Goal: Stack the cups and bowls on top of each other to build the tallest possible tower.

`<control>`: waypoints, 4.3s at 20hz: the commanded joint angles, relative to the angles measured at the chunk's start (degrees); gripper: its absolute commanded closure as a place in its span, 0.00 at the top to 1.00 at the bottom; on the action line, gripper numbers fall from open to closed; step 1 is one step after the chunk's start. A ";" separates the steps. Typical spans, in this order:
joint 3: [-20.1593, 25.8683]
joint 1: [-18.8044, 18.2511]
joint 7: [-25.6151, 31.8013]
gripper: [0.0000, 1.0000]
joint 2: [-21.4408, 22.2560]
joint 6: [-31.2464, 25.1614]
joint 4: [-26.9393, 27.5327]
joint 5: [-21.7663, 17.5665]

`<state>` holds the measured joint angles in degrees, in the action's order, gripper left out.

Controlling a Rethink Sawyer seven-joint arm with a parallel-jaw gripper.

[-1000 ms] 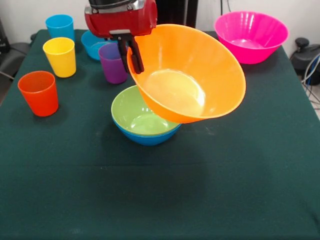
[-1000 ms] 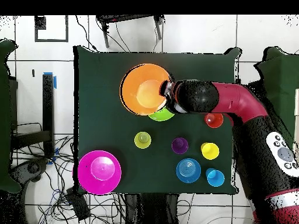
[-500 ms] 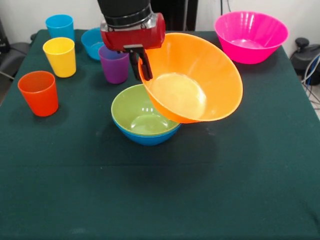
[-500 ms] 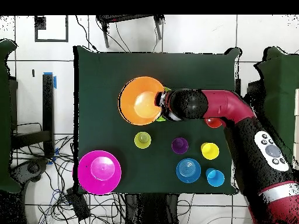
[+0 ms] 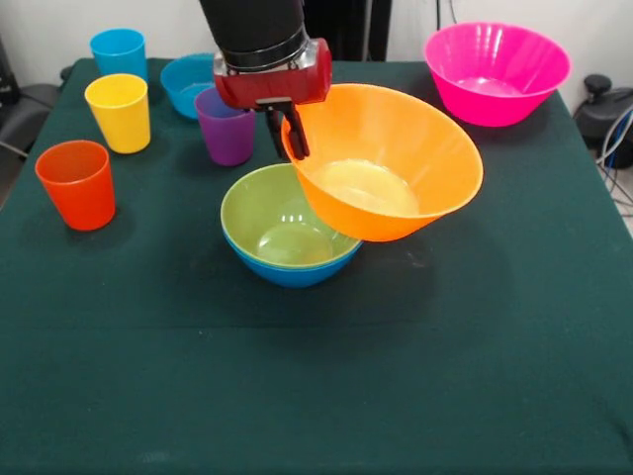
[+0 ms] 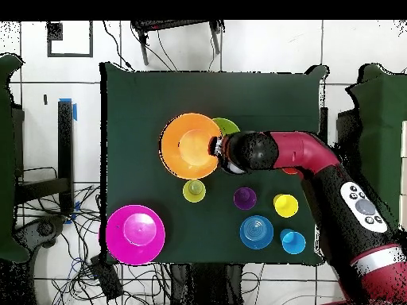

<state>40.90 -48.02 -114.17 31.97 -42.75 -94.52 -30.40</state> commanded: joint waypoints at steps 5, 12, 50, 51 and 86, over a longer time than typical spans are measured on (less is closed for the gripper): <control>5.20 -4.70 17.53 0.00 -3.10 -2.65 -1.14 -2.17; 8.55 -8.89 21.43 0.00 -4.71 -7.25 2.09 -0.69; 3.94 -2.02 25.62 0.00 -6.41 -10.04 14.64 -9.27; 3.78 -1.65 24.89 0.00 -5.74 -9.75 13.93 -9.63; 2.97 -0.54 22.13 0.00 -9.96 -2.85 12.61 -10.53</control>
<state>46.62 -51.36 -99.71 25.34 -50.20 -83.06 -36.41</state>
